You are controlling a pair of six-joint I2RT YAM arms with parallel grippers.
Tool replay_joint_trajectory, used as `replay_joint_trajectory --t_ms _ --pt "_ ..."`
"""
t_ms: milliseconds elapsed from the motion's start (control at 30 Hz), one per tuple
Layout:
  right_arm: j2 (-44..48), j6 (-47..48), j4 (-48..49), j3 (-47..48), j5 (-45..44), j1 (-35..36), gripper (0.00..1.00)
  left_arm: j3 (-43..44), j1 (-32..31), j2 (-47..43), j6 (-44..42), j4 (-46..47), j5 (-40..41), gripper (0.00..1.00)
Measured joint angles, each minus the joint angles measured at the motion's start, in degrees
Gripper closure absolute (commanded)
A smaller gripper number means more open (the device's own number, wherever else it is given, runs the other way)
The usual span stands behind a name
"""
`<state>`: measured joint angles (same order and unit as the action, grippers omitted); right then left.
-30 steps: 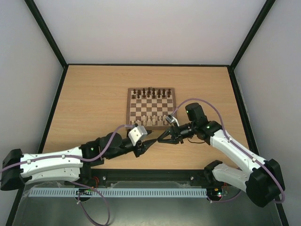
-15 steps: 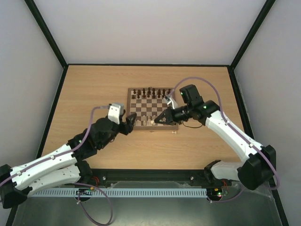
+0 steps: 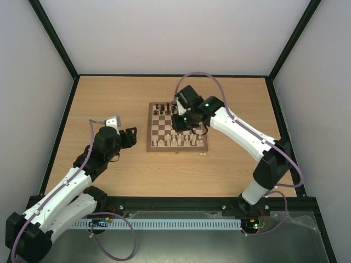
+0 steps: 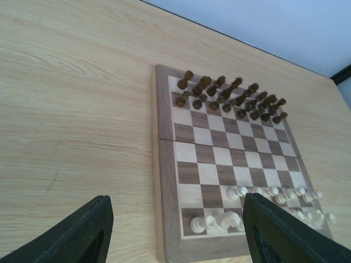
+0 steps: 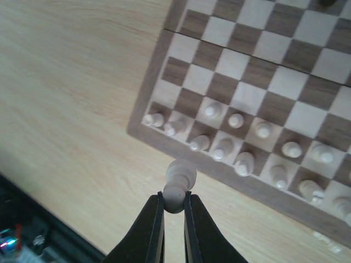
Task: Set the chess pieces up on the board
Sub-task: Place the chess piece on the chessboard.
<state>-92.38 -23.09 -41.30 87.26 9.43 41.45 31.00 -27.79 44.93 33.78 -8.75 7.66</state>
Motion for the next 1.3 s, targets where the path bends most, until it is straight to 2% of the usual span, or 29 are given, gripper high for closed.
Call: replay_joint_trajectory --t_ms 300,633,1300 --pt "-14.38 0.83 -6.16 13.42 -12.55 4.13 0.94 -2.62 2.60 -2.60 0.35 0.48 -5.60 0.31" --pt "-28.37 2.12 -11.52 24.76 -15.13 7.23 0.92 -5.70 8.33 -4.24 0.31 0.66 -10.08 0.31" --pt "-36.70 3.74 -14.34 28.55 -14.19 8.55 0.91 -6.01 8.85 -5.64 0.31 0.68 -12.63 0.31"
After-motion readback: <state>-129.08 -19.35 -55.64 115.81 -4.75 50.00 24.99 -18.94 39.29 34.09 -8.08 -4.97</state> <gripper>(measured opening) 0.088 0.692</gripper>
